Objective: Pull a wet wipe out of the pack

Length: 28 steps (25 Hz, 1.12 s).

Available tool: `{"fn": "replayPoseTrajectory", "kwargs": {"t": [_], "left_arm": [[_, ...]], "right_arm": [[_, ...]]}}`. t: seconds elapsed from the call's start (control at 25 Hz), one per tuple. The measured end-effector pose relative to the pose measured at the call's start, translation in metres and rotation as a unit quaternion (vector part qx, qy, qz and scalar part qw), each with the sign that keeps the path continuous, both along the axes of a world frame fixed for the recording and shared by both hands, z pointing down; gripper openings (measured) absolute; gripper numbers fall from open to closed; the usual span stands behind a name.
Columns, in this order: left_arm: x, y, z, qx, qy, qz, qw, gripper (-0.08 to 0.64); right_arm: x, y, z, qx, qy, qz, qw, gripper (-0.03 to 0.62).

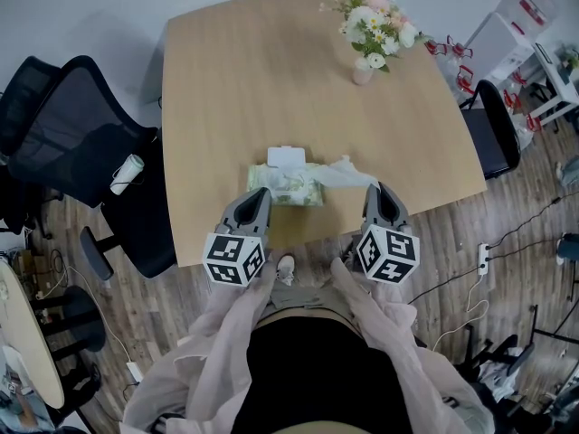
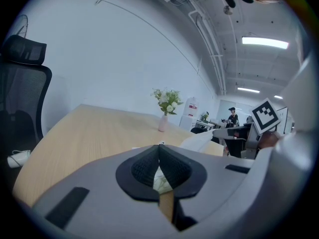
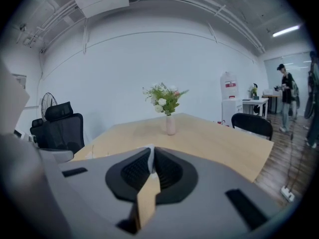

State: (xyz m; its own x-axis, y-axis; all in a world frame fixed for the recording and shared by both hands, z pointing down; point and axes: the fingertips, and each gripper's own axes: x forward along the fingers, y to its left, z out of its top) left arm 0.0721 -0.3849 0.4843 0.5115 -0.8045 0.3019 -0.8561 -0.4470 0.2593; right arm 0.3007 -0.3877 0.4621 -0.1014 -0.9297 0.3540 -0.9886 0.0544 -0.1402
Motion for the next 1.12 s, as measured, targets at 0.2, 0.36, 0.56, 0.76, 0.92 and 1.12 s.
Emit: {"fn": "replayPoseTrajectory", "kwargs": {"t": [0.2,0.36,0.56,0.76,0.92,1.12], "left_arm": [[0.001,0.001,0.001,-0.001,-0.002,0.002,1.0000,0.011],[0.002,0.002,0.003,-0.004,-0.004,0.005,1.0000,0.011],[0.003,0.003,0.005,-0.008,-0.005,0.007,0.9999,0.011],[0.007,0.004,0.007,-0.010,-0.004,0.014,0.9998,0.011],[0.008,0.005,0.008,-0.010,-0.005,0.016,0.9998,0.011],[0.002,0.004,0.008,-0.011,-0.005,0.010,0.9999,0.011]], "right_arm": [[0.009,0.001,-0.001,0.007,0.011,0.017,1.000,0.015],[0.014,0.001,0.002,0.007,0.006,0.030,1.000,0.015],[0.024,0.005,0.004,0.007,0.013,0.051,0.999,0.015],[0.031,0.007,0.007,0.002,0.011,0.063,0.998,0.015],[0.027,0.008,0.012,-0.006,0.005,0.057,0.998,0.015],[0.015,0.006,0.016,-0.009,0.007,0.037,0.999,0.014]]}}
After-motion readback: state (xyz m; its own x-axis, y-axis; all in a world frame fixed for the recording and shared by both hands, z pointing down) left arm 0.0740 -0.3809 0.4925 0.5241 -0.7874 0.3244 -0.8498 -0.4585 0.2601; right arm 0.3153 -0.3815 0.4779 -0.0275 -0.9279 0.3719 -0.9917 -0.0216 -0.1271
